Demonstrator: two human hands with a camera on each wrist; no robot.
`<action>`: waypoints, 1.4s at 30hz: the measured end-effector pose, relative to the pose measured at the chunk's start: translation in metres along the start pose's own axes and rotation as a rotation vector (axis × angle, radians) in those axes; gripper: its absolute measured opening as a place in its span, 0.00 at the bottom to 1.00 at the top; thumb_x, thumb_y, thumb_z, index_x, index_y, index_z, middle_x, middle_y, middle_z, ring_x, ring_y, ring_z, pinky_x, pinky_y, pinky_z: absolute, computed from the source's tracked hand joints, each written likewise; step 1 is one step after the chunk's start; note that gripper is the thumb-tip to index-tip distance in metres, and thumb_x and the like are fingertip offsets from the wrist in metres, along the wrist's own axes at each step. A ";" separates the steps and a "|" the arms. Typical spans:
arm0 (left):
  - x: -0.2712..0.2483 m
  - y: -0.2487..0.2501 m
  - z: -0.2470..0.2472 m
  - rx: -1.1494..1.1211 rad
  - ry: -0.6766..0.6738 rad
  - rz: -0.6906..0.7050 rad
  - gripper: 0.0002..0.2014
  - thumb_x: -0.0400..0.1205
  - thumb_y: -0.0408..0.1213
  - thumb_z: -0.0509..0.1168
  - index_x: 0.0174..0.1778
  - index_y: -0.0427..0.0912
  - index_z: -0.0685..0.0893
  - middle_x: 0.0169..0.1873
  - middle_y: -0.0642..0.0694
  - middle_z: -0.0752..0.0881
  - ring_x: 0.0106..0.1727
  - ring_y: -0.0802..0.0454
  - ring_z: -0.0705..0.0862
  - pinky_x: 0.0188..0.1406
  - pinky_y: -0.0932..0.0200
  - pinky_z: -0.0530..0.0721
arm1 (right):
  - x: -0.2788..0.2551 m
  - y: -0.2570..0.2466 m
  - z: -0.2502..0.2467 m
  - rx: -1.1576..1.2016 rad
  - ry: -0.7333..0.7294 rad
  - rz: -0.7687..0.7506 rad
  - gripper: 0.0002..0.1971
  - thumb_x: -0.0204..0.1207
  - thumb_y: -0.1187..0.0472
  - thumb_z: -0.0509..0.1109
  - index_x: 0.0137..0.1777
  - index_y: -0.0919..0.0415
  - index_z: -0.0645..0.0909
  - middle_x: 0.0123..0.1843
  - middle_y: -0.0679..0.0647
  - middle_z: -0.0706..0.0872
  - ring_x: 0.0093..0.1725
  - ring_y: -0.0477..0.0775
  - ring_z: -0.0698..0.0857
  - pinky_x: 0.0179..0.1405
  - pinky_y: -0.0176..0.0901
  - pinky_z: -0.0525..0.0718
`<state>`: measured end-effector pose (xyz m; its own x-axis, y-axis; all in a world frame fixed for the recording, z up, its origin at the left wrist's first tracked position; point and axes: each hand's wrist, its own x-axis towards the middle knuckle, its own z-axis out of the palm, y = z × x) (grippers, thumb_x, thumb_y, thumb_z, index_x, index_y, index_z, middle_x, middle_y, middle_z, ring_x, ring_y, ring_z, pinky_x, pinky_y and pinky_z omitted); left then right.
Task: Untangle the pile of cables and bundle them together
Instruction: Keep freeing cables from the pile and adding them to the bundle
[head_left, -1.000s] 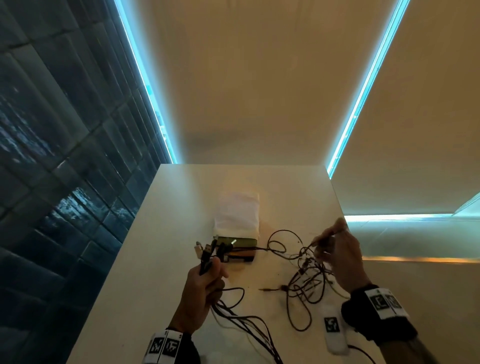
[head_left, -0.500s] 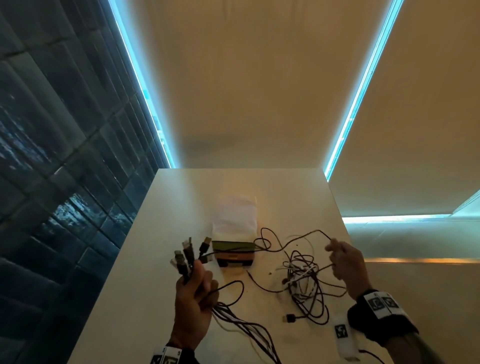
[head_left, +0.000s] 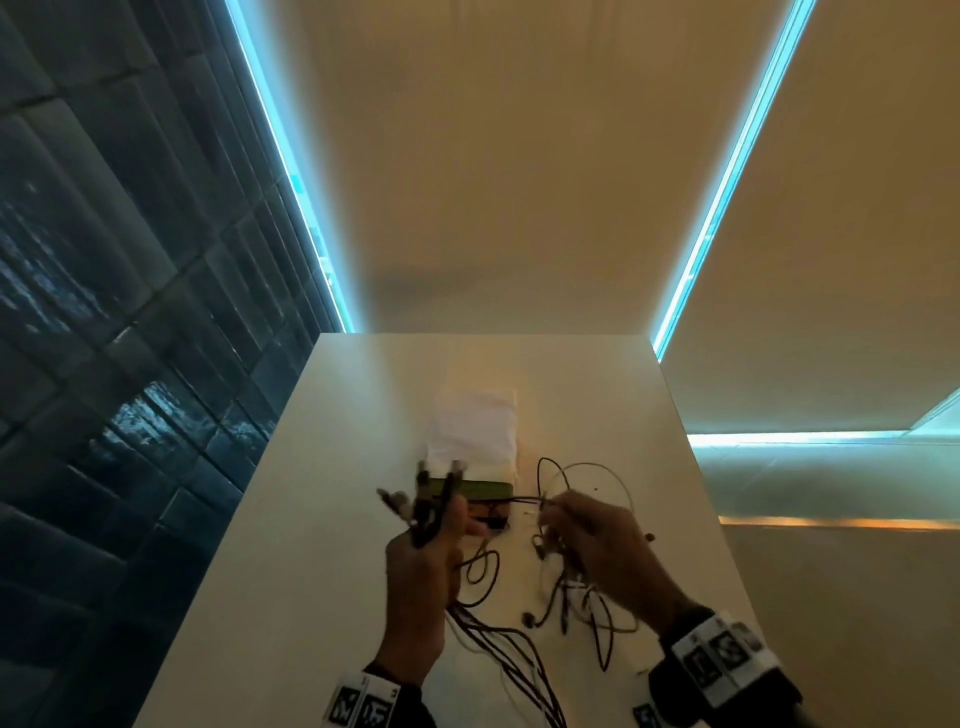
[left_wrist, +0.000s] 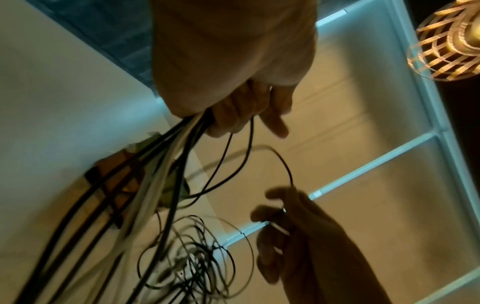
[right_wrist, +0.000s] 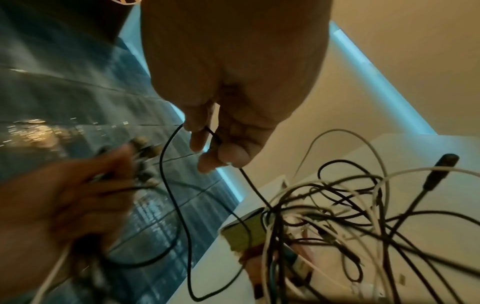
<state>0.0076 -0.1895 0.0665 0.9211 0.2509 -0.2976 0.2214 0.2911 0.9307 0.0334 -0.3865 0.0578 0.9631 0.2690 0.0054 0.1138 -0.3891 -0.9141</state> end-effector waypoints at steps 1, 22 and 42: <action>0.000 0.000 0.008 0.113 -0.014 0.023 0.15 0.79 0.48 0.70 0.35 0.40 0.91 0.15 0.55 0.66 0.17 0.57 0.60 0.18 0.62 0.56 | -0.001 -0.005 0.008 -0.049 -0.034 -0.061 0.09 0.85 0.63 0.61 0.48 0.51 0.82 0.38 0.45 0.86 0.32 0.43 0.84 0.29 0.31 0.80; -0.025 0.018 -0.012 -0.245 -0.140 0.127 0.22 0.66 0.58 0.78 0.29 0.40 0.86 0.17 0.53 0.64 0.17 0.59 0.57 0.16 0.62 0.53 | 0.008 0.121 -0.005 -0.345 0.075 0.050 0.07 0.72 0.68 0.75 0.40 0.54 0.85 0.34 0.41 0.86 0.40 0.40 0.84 0.35 0.22 0.75; 0.004 0.003 0.019 0.100 0.101 0.161 0.09 0.77 0.34 0.74 0.52 0.38 0.89 0.34 0.24 0.77 0.40 0.20 0.72 0.38 0.24 0.77 | 0.039 0.027 0.007 -0.082 0.170 -0.126 0.08 0.83 0.61 0.66 0.45 0.57 0.85 0.35 0.41 0.86 0.32 0.40 0.81 0.29 0.32 0.76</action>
<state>0.0182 -0.2055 0.0719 0.9115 0.3794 -0.1587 0.1095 0.1481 0.9829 0.0719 -0.3807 0.0310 0.9665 0.1699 0.1921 0.2484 -0.4344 -0.8658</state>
